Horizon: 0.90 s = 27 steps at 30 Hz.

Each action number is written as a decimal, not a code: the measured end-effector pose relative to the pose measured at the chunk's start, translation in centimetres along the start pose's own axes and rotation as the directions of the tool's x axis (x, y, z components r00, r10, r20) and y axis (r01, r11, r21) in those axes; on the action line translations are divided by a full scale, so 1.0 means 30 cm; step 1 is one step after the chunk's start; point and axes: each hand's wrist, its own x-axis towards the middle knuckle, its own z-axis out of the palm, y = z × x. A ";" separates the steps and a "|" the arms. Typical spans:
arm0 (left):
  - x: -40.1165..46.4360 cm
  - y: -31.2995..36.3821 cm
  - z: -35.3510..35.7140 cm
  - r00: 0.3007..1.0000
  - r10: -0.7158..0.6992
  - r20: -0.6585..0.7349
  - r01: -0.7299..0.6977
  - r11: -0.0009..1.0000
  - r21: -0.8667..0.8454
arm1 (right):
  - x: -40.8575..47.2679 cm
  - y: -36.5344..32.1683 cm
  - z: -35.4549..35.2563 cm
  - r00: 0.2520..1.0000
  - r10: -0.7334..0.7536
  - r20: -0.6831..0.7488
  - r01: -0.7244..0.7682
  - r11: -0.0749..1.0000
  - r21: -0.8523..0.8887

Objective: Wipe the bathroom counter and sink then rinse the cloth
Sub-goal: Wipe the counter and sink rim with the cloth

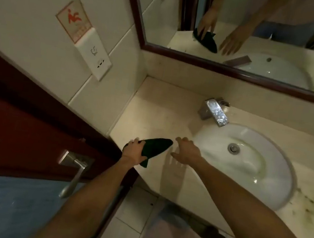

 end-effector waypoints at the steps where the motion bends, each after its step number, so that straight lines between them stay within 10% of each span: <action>1: 0.002 0.004 -0.001 1.000 0.011 -0.006 -0.011 1.000 0.030 | 0.003 -0.011 0.014 1.000 -0.011 0.011 0.011 1.000 0.000; 10: -0.043 0.060 -0.047 0.988 0.012 -0.151 -0.057 0.951 -0.303 | -0.031 -0.068 0.079 0.991 -0.128 -0.030 0.131 0.947 0.293; 19: -0.195 0.263 -0.130 0.973 0.043 -0.226 -0.201 0.642 -0.740 | -0.127 -0.009 0.014 0.954 -0.259 -0.151 0.299 0.803 0.515; 27: -0.345 0.391 -0.116 0.973 0.060 -0.225 -0.224 0.494 -0.840 | -0.266 0.149 0.016 0.973 -0.227 0.035 0.078 0.471 0.879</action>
